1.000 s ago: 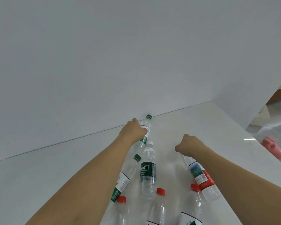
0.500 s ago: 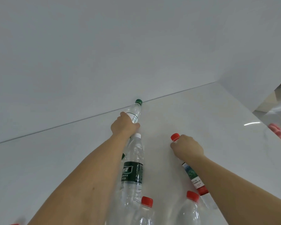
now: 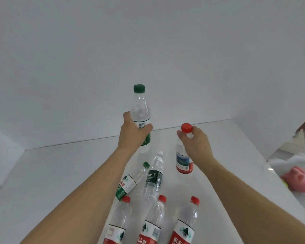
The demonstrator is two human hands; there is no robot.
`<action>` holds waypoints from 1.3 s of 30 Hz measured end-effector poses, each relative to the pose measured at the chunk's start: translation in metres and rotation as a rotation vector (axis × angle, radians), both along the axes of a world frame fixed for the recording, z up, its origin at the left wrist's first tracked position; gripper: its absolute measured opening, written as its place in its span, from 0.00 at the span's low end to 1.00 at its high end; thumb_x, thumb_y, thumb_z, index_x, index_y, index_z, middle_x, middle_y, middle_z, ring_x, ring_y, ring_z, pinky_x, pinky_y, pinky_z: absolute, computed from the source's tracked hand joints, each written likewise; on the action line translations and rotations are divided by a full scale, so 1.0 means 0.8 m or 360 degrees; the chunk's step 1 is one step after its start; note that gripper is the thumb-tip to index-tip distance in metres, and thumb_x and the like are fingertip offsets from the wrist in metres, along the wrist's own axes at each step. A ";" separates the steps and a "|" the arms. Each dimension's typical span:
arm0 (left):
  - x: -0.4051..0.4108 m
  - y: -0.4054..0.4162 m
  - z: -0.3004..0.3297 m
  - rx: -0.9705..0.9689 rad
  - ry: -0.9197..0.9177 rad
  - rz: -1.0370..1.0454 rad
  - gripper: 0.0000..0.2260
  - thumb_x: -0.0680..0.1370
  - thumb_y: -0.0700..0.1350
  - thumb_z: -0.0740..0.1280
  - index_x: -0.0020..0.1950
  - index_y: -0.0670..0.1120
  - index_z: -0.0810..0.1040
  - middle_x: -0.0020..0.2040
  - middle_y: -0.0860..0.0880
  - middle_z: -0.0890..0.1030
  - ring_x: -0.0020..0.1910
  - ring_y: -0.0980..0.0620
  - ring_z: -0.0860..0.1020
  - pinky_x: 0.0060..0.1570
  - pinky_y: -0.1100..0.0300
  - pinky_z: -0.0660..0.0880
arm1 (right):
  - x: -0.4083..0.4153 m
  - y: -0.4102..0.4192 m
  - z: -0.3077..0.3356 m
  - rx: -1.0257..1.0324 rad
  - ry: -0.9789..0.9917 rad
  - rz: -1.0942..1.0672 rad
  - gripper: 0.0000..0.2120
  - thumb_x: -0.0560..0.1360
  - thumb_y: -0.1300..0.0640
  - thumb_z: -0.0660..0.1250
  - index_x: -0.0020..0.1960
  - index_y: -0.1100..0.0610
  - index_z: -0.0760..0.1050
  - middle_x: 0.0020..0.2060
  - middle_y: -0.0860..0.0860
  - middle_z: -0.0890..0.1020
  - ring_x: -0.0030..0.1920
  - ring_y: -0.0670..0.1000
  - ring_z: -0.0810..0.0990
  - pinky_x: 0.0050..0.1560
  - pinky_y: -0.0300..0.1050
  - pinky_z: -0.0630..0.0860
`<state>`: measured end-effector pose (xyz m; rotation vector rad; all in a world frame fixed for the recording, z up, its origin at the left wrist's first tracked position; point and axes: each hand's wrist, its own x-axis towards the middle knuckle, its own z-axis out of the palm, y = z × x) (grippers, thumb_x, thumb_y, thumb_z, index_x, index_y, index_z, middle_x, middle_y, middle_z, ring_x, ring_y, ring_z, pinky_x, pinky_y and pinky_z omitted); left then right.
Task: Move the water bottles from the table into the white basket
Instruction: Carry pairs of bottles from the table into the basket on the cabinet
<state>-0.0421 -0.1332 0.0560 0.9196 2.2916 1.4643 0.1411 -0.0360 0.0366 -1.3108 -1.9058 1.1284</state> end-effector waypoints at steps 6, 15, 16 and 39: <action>0.045 -0.121 0.130 0.0149 0.0162 0.0070 0.29 0.67 0.56 0.75 0.63 0.55 0.64 0.52 0.59 0.76 0.49 0.59 0.77 0.42 0.60 0.75 | 0.001 -0.088 0.130 0.0063 0.0439 0.0116 0.10 0.73 0.44 0.68 0.46 0.50 0.74 0.42 0.46 0.79 0.41 0.46 0.76 0.39 0.43 0.69; 0.048 -0.310 0.227 0.0570 0.0162 0.0300 0.27 0.66 0.52 0.74 0.60 0.58 0.65 0.51 0.61 0.76 0.48 0.61 0.79 0.41 0.64 0.75 | -0.033 -0.261 0.258 -0.0056 0.0827 0.0315 0.06 0.71 0.51 0.73 0.40 0.45 0.76 0.41 0.42 0.81 0.45 0.49 0.79 0.48 0.47 0.73; 0.041 -0.336 0.234 0.0608 0.0168 0.0319 0.27 0.65 0.51 0.74 0.60 0.58 0.66 0.50 0.60 0.77 0.47 0.61 0.79 0.40 0.64 0.75 | -0.041 -0.285 0.268 -0.0061 0.0859 0.0335 0.05 0.71 0.51 0.74 0.40 0.45 0.77 0.41 0.42 0.81 0.44 0.46 0.79 0.47 0.46 0.72; -0.231 -0.904 0.250 0.0566 0.0285 0.0970 0.21 0.62 0.61 0.73 0.51 0.60 0.72 0.45 0.60 0.81 0.43 0.61 0.81 0.38 0.61 0.76 | -0.395 -0.807 0.297 -0.0299 0.0963 0.0929 0.06 0.68 0.55 0.76 0.36 0.50 0.80 0.36 0.48 0.82 0.40 0.49 0.80 0.44 0.46 0.76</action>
